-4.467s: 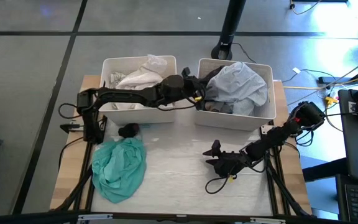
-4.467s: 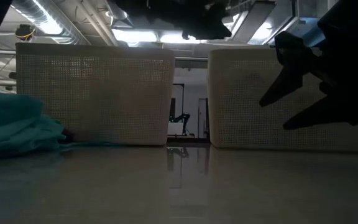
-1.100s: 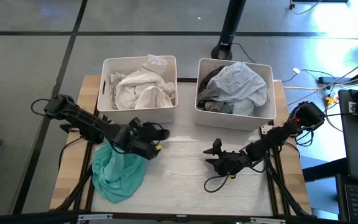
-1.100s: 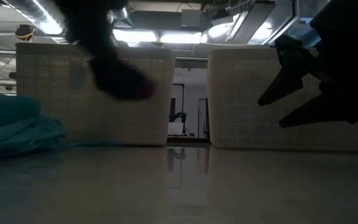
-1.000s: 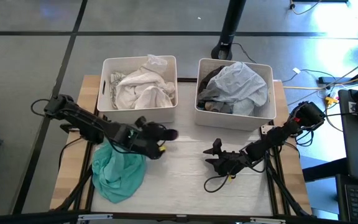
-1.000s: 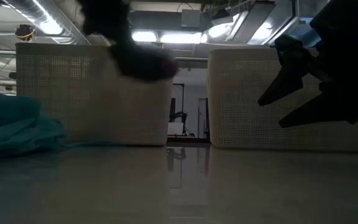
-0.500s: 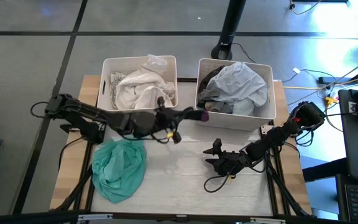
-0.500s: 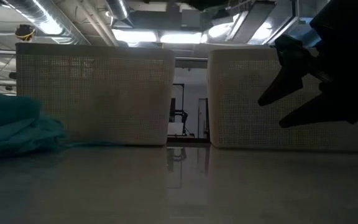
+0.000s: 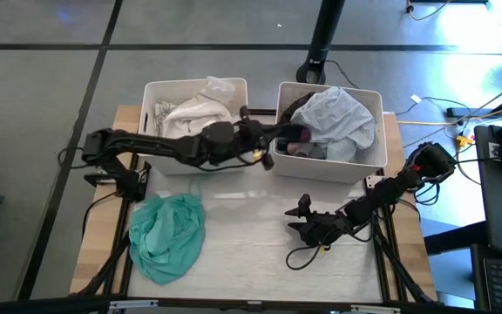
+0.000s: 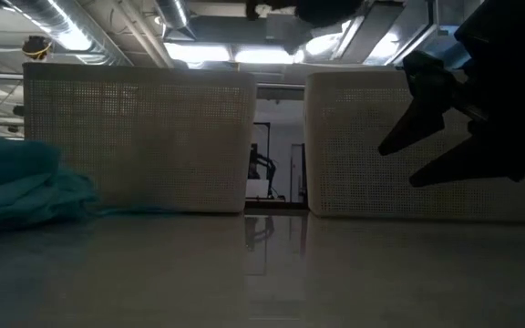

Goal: Sort clothes
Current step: Put the dark blue sock into the right white bin, then put the light blue shirt into the right white bin

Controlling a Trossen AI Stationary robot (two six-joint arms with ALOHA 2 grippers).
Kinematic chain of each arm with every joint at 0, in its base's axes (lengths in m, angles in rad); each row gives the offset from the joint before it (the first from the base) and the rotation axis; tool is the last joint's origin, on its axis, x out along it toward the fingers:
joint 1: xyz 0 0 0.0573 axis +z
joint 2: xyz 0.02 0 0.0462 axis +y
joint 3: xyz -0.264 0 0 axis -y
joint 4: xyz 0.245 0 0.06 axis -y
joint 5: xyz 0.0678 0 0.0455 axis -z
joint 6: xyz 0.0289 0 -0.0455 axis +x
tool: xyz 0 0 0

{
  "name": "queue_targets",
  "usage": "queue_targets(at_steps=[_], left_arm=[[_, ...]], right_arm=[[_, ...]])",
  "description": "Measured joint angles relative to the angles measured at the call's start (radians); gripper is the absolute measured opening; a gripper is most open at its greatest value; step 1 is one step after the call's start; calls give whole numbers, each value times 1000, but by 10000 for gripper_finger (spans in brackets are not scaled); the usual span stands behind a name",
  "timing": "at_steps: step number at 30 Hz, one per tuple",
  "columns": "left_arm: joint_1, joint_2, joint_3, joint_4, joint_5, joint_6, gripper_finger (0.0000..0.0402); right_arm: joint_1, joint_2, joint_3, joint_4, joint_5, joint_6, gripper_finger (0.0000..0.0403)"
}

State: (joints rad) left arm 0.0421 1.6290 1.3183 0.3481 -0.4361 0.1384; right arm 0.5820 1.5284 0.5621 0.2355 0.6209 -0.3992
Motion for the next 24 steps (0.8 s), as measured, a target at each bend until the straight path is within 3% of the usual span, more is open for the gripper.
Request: queue_targets(at_steps=[5, 15, 24], left_arm=[[44, 106, 97, 0, 108, -74, 13], [113, 239, 135, 75, 116, -114, 20], [124, 228, 135, -86, 115, -70, 132]], right_arm=[[0, 0, 0, -3, 0, -1, 221], [0, 0, 0, -18, -15, 0, 221], [0, 0, 0, -28, -30, 0, 221]])
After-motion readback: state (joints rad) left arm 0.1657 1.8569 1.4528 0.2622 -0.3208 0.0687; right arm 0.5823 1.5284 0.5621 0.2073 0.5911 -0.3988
